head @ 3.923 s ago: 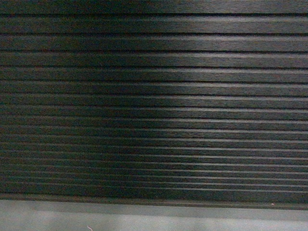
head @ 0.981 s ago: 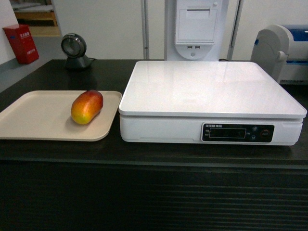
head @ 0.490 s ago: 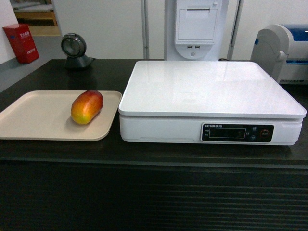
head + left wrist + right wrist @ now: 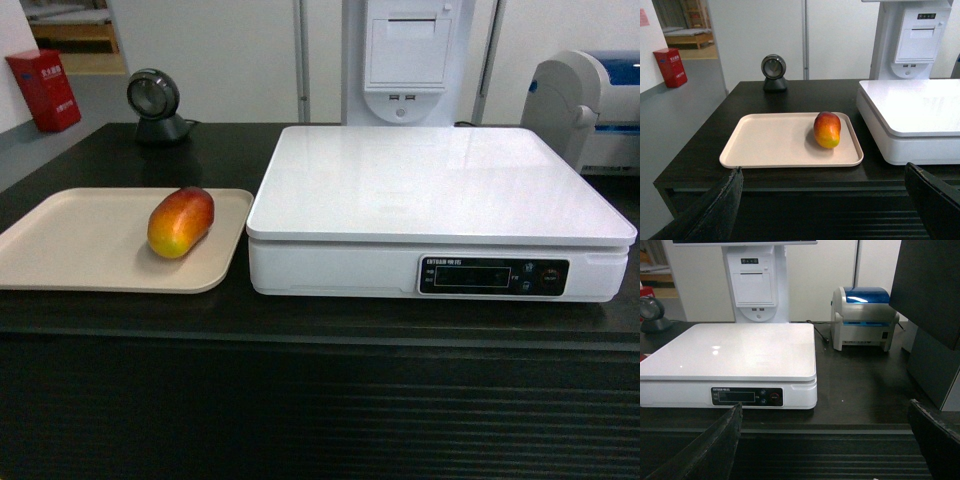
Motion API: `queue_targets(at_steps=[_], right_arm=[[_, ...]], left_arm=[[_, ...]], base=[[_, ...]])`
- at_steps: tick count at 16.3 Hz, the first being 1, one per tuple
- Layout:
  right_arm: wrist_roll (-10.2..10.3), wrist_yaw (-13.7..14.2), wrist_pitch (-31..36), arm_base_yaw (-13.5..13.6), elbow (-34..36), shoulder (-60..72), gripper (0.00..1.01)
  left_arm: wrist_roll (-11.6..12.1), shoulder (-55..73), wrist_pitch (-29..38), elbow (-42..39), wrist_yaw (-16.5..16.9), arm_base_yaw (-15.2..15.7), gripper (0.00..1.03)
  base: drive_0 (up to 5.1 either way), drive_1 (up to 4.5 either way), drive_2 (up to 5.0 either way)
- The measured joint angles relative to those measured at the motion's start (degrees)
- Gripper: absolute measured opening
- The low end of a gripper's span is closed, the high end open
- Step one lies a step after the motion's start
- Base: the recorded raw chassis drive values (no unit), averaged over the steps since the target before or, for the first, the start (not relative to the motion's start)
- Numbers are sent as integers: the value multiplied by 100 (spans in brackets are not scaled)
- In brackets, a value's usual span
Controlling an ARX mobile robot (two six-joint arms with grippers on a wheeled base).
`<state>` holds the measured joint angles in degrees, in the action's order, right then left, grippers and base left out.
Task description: Place dark red mango on scale at checkout
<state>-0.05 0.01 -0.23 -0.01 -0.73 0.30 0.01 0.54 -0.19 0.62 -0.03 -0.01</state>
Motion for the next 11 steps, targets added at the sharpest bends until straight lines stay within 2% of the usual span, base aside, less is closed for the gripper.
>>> queue_targets(at_steps=[6, 8, 11], right_arm=[[0, 0, 0, 0, 0, 0, 98], [2, 2, 0, 0, 0, 0, 98], [0, 0, 2, 0, 0, 0, 98]], left_arm=[[-2, 11, -79, 7, -42, -11, 98], [-4, 157, -575, 146, -337, -136, 98], [-13, 404, -695, 229, -490, -184, 98]], base=[[0, 0, 0], [0, 0, 0], [0, 0, 0]])
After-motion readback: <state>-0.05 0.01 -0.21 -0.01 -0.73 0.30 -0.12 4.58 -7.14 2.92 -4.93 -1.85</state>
